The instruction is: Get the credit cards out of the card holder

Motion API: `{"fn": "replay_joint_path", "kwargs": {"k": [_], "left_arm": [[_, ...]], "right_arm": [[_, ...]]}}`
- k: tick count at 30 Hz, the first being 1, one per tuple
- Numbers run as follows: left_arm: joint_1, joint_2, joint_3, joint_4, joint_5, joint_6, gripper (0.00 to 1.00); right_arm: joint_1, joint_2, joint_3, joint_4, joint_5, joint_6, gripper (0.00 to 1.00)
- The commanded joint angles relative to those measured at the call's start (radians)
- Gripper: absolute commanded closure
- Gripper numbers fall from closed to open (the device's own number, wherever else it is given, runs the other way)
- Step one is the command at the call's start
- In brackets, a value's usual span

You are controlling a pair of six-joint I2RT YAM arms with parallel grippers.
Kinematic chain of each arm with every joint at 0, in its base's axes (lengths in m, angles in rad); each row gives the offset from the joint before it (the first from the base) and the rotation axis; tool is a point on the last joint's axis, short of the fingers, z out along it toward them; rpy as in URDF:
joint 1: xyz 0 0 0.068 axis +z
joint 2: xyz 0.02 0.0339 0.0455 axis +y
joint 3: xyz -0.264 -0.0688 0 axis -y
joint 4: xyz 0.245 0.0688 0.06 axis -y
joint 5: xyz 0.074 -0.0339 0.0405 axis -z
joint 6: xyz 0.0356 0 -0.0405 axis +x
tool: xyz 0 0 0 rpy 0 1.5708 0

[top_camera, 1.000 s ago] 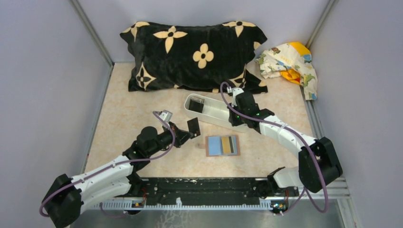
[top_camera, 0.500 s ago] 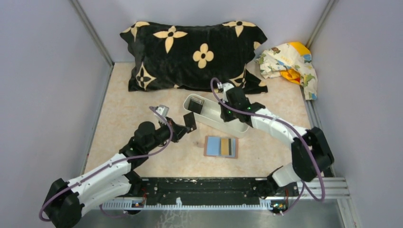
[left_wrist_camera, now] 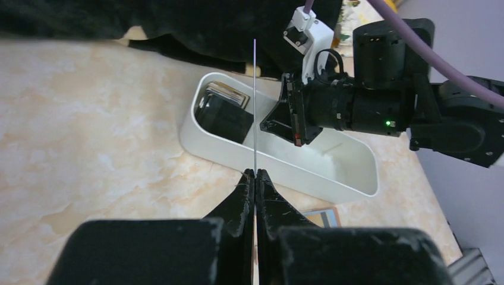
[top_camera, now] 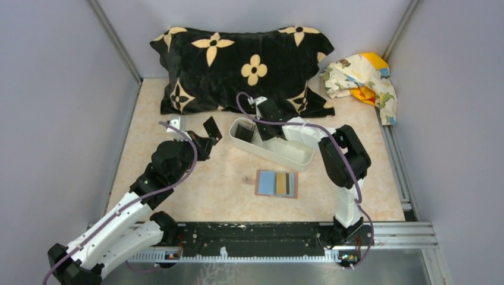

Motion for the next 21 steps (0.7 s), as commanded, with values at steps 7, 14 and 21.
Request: {"fn": "replay_joint_path", "kwargs": {"k": [7,14,21], "left_arm": [[0.030,-0.017,-0.002,-0.061,-0.074,0.000,1.00],[0.046,-0.033,-0.019,-0.062,-0.057,0.008,1.00],[0.053,-0.048,-0.029,-0.066,-0.036,0.007,1.00]], "right_arm": [[0.093,0.061,0.149,-0.016,0.057,-0.034,1.00],[0.117,0.116,0.216,-0.026,0.048,-0.024,1.00],[0.122,0.129,0.243,-0.052,0.066,-0.024,1.00]]}}
